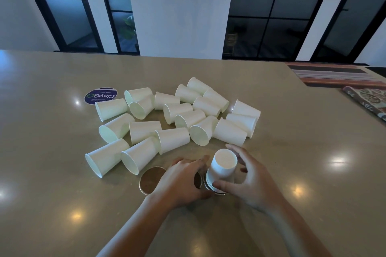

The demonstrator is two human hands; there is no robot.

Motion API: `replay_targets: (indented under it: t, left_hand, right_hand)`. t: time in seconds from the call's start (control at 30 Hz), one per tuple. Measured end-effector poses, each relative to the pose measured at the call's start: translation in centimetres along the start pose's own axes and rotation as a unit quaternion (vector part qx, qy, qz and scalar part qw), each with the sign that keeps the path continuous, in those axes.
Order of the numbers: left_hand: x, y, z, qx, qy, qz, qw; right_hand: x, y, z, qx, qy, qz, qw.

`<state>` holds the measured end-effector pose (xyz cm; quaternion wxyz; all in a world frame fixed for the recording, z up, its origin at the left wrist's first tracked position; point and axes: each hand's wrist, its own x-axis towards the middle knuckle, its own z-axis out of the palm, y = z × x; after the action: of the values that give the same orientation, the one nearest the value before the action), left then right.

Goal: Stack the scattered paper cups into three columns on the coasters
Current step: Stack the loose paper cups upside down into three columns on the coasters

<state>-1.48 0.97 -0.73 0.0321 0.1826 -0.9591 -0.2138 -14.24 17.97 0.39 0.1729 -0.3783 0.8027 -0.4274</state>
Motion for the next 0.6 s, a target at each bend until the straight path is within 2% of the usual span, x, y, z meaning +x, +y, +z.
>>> replay_targets:
  t: [0.17,0.3,0.37,0.5,0.6]
  left_hand:
    - [-0.5,-1.7,-2.0,-0.006,0.013,-0.006,1.0]
    - [-1.3,-2.7,-4.5,-0.007,0.083,-0.023,0.996]
    - [-2.0,-3.4,-5.8,-0.013,0.128,-0.053,0.99]
    - [-3.6,-6.3,-7.5,-0.006,0.234,-0.102,0.967]
    - [-4.8,-8.1,-7.8,0.035,0.254,-0.119,0.959]
  right_hand:
    - [-0.3,-3.5,-1.6,0.003,0.033,-0.021,0.999]
    - [0.0,-7.4,-1.5,-0.059,0.113,-0.114,0.985]
    - [0.4,-9.4,-0.8,-0.093,0.12,-0.149,0.977]
    - [2.6,-12.7,1.8,-0.195,0.05,-0.169,0.965]
    - [5.2,-13.3,4.3,-0.313,-0.033,-0.163,0.935]
